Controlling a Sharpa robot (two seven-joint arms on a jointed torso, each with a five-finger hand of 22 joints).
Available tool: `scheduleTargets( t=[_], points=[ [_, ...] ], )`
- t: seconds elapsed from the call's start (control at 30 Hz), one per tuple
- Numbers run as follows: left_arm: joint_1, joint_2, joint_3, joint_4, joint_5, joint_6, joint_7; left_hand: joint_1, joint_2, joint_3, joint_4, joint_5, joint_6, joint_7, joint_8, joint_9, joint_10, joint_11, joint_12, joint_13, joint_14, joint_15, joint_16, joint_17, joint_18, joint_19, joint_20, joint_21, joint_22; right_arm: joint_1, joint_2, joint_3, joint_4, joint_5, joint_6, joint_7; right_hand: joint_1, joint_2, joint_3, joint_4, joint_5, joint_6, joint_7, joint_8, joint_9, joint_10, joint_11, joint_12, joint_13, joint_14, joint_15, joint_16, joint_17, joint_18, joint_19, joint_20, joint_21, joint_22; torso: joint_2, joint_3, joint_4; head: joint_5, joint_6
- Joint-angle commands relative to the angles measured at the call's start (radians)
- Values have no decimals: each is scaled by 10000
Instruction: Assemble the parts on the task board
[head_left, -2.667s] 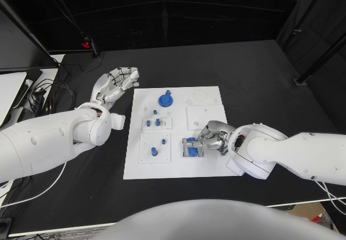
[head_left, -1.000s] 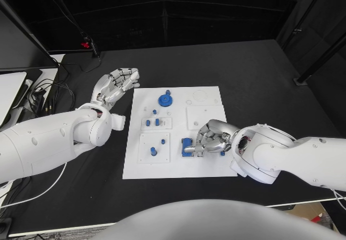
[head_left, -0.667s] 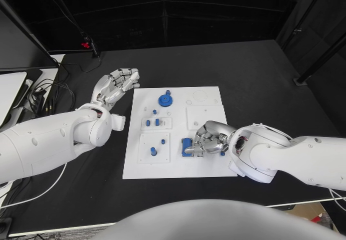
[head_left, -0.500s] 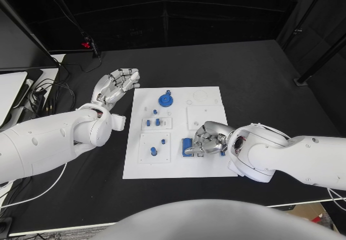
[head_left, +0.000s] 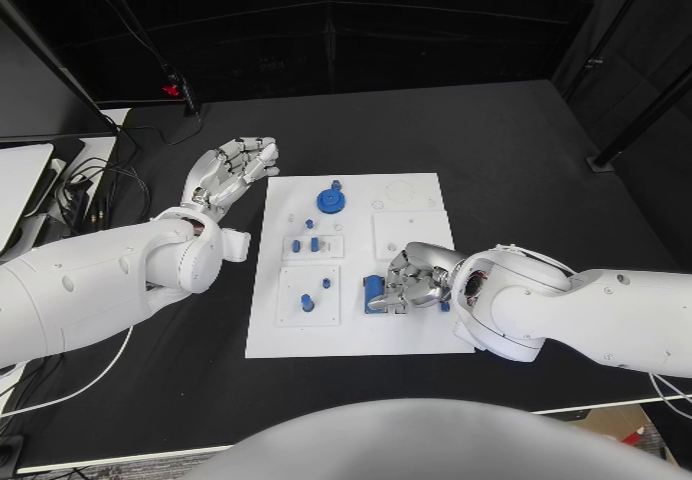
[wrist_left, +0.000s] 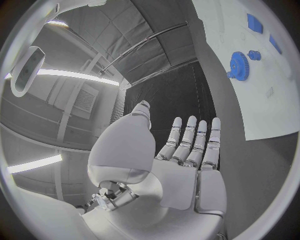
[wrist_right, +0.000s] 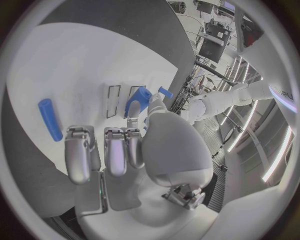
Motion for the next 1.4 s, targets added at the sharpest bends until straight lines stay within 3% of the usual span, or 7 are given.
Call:
scheduleTargets(
  t=[0.03, 0.53, 0.77, 0.9, 1.03, 1.23, 1.4],
  points=[
    [11, -5, 9, 11, 3, 91, 1096, -18, 111, -50, -12, 37, -85, 1420, 36, -12, -99, 4, 35, -16, -83, 19, 56, -7, -20, -1, -9, 11, -9, -3, -41, -12, 11, -128, 149, -135, 228, 22, 83, -35, 36, -48, -28, 23, 32, 1040, -63, 25, 2633, 1058, -51, 25, 2635, -73, 1060, -75, 33, 2634, 4, 7, 1, -19, 3],
    [-13, 60, 9, -28, 3, 128, 1060, -12, 121, -60, -12, 44, -94, 1421, 46, -13, -108, 5, 49, -20, -88, 20, 69, -24, -22, -14, -8, 9, -27, -10, -102, -13, 82, -134, 141, -80, 567, 46, 164, -100, 259, -78, -32, -46, 88, 1040, -70, 25, 2633, 1058, -62, 25, 2635, -73, 1060, -85, 33, 2634, 8, 2, 3, -99, 3],
    [-18, 57, 9, -22, 3, 132, 1059, -12, 121, -60, -12, 44, -94, 1421, 46, -13, -108, 5, 49, -20, -88, 20, 69, -24, -22, -14, -8, 9, -27, -15, -532, -15, 253, -57, -1165, 615, 407, -152, 8, 59, 841, -308, 107, -320, 48, 1040, 45, 25, 2633, 1058, -21, 25, 2635, -73, 1060, -63, 33, 2634, 8, 3, 13, -144, 3],
    [-19, 52, 9, -28, 3, 131, 1060, -12, 121, -60, -12, 44, -94, 1421, 46, -13, -108, 5, 49, -20, -88, 20, 69, -24, -22, -14, -8, 9, -27, -16, -1024, -16, 393, 305, -1996, 1519, 378, -230, -109, 50, 1205, -465, 189, -469, 25, 1040, 113, 25, 2633, 1058, 17, 25, 2635, -73, 1060, -31, 33, 2634, -2, 1, 10, -133, 3],
    [-19, 49, 9, -29, 3, 134, 1060, -12, 121, -60, -12, 44, -94, 1421, 46, -13, -108, 5, 49, -20, -88, 20, 69, -24, -22, -14, -8, 9, -27, -17, -1477, -18, 528, 679, -2479, 2349, 377, -254, -185, 55, 1312, -696, 311, -701, -79, 1040, 216, 25, 2633, 1058, 78, 25, 2635, -73, 1060, 16, 33, 2634, 7, 0, -6, -141, 3],
    [-23, 54, 9, -38, 3, 134, 1059, -12, 121, -60, -12, 44, -94, 1421, 46, -13, -108, 5, 49, -20, -88, 20, 69, -24, -22, -14, -8, 9, -27, -21, -2221, -24, 699, 927, -2423, 2671, 60, -197, -399, 66, 1743, -1292, 693, -1442, -572, 1040, 554, 25, 2633, 1058, 347, 25, 2635, -73, 1060, 223, 33, 2634, -2, -1, 7, -261, 3],
    [-24, 59, 9, -40, 3, 122, 1058, -12, 121, -60, -12, 44, -94, 1421, 46, -13, -108, 5, 49, -20, -88, 20, 69, -24, -22, -14, -8, 9, -27, -36, -2814, -30, 792, 521, -1621, 1810, -106, -122, -588, 71, 1988, -1774, 951, -1803, -930, 1040, 793, 25, 2633, 1058, 570, 25, 2635, -73, 1060, 434, 33, 2634, 2, 4, 4, -433, 3]
  ],
)
